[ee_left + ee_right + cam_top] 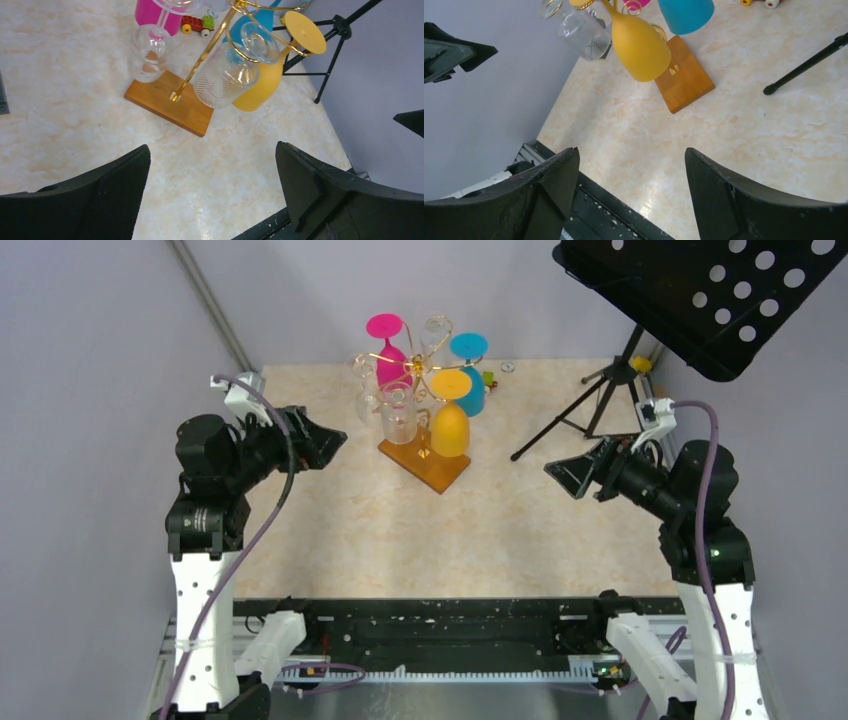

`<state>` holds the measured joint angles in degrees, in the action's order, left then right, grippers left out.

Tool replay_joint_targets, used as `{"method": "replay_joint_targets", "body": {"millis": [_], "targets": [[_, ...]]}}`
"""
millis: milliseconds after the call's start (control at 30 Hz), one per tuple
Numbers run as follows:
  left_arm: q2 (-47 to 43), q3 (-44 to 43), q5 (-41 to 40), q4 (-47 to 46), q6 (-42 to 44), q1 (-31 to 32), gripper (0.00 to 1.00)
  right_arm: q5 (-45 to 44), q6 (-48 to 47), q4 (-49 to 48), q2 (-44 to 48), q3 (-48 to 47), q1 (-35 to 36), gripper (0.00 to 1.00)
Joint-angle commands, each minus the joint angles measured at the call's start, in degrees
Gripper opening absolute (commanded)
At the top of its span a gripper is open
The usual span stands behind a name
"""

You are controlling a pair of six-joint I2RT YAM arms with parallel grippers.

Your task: Take the wine glass off the wine glass rack

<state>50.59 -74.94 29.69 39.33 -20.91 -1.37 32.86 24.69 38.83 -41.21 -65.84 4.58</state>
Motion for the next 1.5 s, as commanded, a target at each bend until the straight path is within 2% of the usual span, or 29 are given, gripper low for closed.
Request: {"method": "replay_joint_targets", "body": {"millis": [0, 200, 333, 467, 567, 767, 900, 1000, 1067, 1133, 1267, 1467], "targets": [[-2.7, 1.3, 4.8, -6.5, -2.2, -0.2, 0.99, 1.8, -0.3, 0.8, 3.8, 3.2, -0.3, 0.81], [-3.4, 6.9, 9.5, -13.5, -10.9, -0.3, 0.99, 3.3, -2.5, 6.9, 7.0, 8.2, -0.3, 0.82], [-4.7, 12.5, 12.5, -23.4, -19.1, -0.2, 0.99, 2.1, 2.6, 4.8, 10.2, 11.9, -0.3, 0.82], [-4.9, 15.3, 13.0, -29.5, -25.0, -0.3, 0.99, 4.6, 13.1, -5.9, 12.3, 15.6, -0.2, 0.81], [-4.0, 16.3, 12.6, -33.2, -30.1, -0.1, 0.99, 3.2, 21.6, -15.8, 13.6, 19.1, -0.3, 0.78], [-1.2, 16.1, 13.1, -39.7, -36.3, 1.0, 0.96, -1.1, 36.7, -41.5, 13.7, 27.5, -0.2, 0.78], [1.4, 15.1, 10.4, -41.3, -38.7, 4.0, 0.89, -4.0, 40.8, -47.4, 9.9, 26.9, -0.1, 0.81], [3.4, 14.6, 7.4, -41.4, -38.5, 5.7, 0.83, -6.7, 43.7, -47.6, 4.5, 24.0, 0.9, 0.81], [4.5, 14.0, 6.5, -40.6, -36.3, 6.1, 0.82, -8.9, 42.1, -46.4, -0.8, 20.3, 5.3, 0.81], [5.3, 13.1, 4.9, -38.8, -32.5, 6.0, 0.82, -14.8, 39.2, -45.6, -5.7, 16.8, 11.6, 0.81], [6.3, 9.9, 1.9, -30.8, -23.4, 5.9, 0.84, -23.6, 37.1, -52.2, -13.9, 13.7, 21.5, 0.83], [3.9, 8.5, -2.7, -23.6, -16.0, 5.9, 0.89, -27.7, 41.6, -64.0, -24.4, 12.6, 26.2, 0.84]]}}
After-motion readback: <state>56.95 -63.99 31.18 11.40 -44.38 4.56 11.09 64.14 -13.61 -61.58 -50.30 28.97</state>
